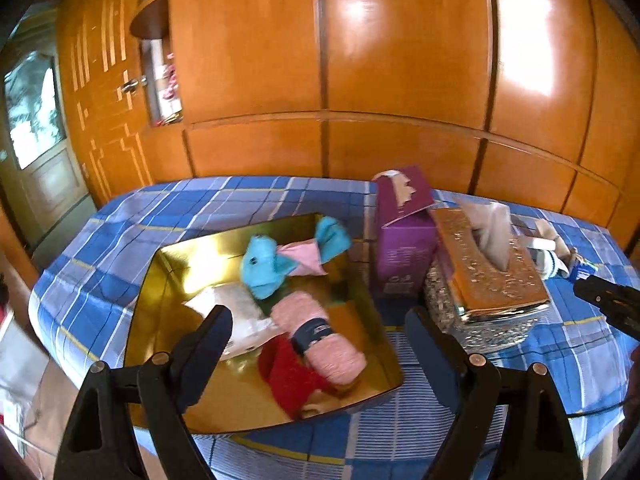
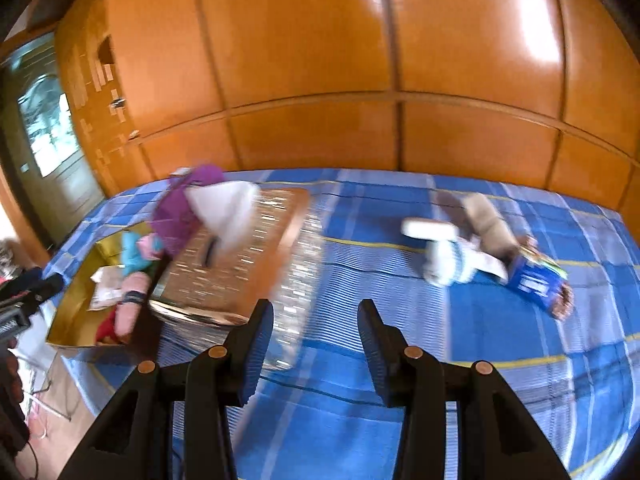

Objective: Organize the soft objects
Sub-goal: 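Release the red sock into the tray and move both tools to the pile, then grasp the white sponge with the left tool while the right tool reaches the bandage roll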

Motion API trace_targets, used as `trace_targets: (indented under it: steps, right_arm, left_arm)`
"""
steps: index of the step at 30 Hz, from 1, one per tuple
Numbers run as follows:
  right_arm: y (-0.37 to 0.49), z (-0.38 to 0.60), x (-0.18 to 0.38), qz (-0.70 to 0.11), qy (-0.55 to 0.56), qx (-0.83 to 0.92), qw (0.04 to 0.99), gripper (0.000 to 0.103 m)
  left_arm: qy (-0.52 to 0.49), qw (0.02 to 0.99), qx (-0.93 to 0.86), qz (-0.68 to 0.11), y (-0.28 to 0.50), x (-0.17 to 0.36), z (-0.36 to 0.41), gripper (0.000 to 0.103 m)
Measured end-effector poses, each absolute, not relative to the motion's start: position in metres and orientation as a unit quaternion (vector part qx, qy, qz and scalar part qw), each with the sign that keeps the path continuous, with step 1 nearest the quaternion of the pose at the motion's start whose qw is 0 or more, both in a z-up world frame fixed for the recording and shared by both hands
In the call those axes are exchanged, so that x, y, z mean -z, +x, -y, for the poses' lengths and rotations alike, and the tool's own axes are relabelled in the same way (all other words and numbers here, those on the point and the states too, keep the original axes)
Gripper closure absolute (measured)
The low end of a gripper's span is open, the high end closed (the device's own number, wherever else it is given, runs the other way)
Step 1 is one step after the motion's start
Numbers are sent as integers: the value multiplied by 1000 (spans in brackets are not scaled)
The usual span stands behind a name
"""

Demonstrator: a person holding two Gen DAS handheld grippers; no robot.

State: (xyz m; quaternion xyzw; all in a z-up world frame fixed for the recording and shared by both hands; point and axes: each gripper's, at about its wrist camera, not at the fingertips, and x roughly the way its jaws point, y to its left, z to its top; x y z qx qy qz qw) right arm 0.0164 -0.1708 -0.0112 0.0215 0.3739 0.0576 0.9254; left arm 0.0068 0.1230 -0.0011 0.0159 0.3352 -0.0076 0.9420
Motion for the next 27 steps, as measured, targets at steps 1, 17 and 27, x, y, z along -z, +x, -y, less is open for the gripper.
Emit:
trace_targets:
  steps: [1,17,27]
  right_arm:
    - [13,178,12,-376,22,-49,925,59]
    - [-15,299,34,-397,64,89,911,59]
    - [-34,332,58,-406,107,115,900,59]
  left_arm:
    - [21,942,13,-333,7,-1,-118,14]
    - [83,941,146,-293,24,-46,-18,14]
    - [107,905,254,-324,50,-53,85,14]
